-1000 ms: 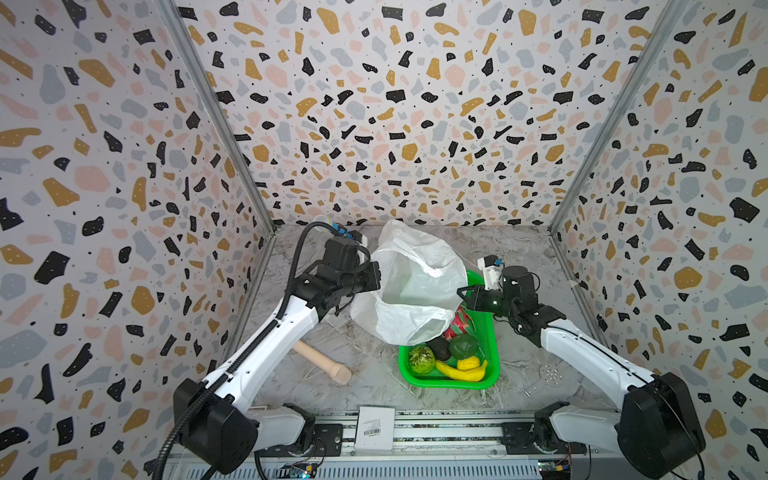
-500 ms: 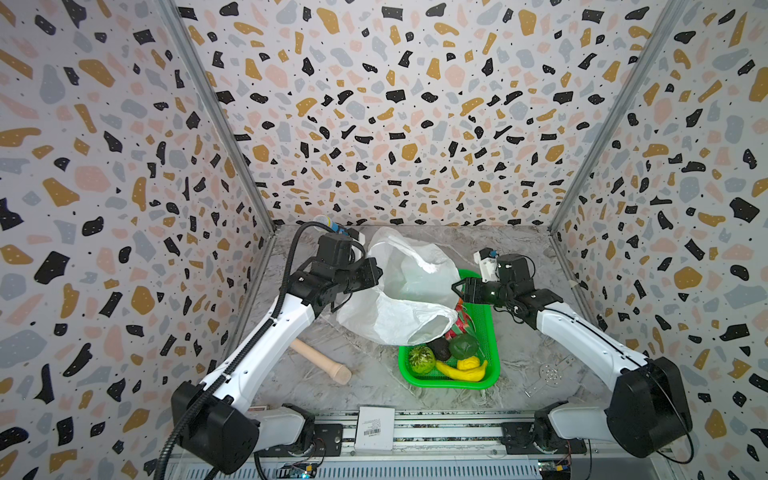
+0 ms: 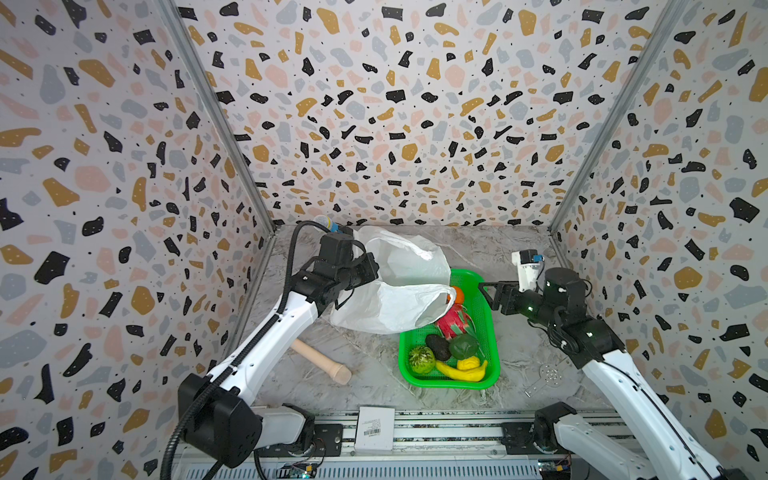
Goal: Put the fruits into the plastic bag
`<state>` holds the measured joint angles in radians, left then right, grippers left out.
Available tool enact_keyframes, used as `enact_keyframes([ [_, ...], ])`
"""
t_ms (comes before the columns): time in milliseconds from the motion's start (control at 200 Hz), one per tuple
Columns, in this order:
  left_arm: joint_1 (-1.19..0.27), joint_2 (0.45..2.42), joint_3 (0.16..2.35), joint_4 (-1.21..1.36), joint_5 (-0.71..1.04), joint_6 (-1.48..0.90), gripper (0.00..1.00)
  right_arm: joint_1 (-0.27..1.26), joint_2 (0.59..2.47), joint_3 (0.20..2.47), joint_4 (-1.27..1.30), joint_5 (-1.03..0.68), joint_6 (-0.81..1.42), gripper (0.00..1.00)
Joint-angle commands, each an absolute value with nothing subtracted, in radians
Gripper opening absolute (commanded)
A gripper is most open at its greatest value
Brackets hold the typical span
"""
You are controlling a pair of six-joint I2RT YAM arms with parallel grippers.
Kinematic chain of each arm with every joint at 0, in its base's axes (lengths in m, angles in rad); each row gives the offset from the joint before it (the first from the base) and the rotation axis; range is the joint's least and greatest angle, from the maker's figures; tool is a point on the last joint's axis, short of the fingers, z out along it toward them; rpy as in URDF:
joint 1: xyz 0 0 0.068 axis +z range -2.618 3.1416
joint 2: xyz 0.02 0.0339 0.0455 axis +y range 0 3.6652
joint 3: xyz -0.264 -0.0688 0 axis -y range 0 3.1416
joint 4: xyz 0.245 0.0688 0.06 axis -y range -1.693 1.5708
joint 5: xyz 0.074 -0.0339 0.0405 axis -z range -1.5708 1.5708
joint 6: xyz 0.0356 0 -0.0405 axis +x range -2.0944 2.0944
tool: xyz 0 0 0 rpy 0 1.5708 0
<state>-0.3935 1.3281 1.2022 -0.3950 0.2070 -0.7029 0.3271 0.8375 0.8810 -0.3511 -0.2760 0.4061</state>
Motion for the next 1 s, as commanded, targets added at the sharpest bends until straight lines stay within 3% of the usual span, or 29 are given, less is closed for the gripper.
enact_keyframes([
  [0, -0.387, 1.334, 1.185, -0.338, 0.204, -0.732, 0.0, 0.316, 0.781, 0.852, -0.444, -0.155, 0.421, 0.74],
  [165, -0.387, 1.322, 1.175, -0.329, 0.197, -0.735, 0.0, 0.31, 0.736, 0.751, -0.51, -0.075, 0.536, 0.74],
  [410, -0.386, 1.308, 1.163, -0.325, 0.195, -0.734, 0.0, 0.343, 0.695, 0.612, -0.447, -0.26, 0.626, 0.73],
  [996, -0.386, 1.292, 1.143, -0.324, 0.195, -0.735, 0.0, 0.76, 0.919, 0.698, -0.516, 0.0, 0.615, 0.78],
])
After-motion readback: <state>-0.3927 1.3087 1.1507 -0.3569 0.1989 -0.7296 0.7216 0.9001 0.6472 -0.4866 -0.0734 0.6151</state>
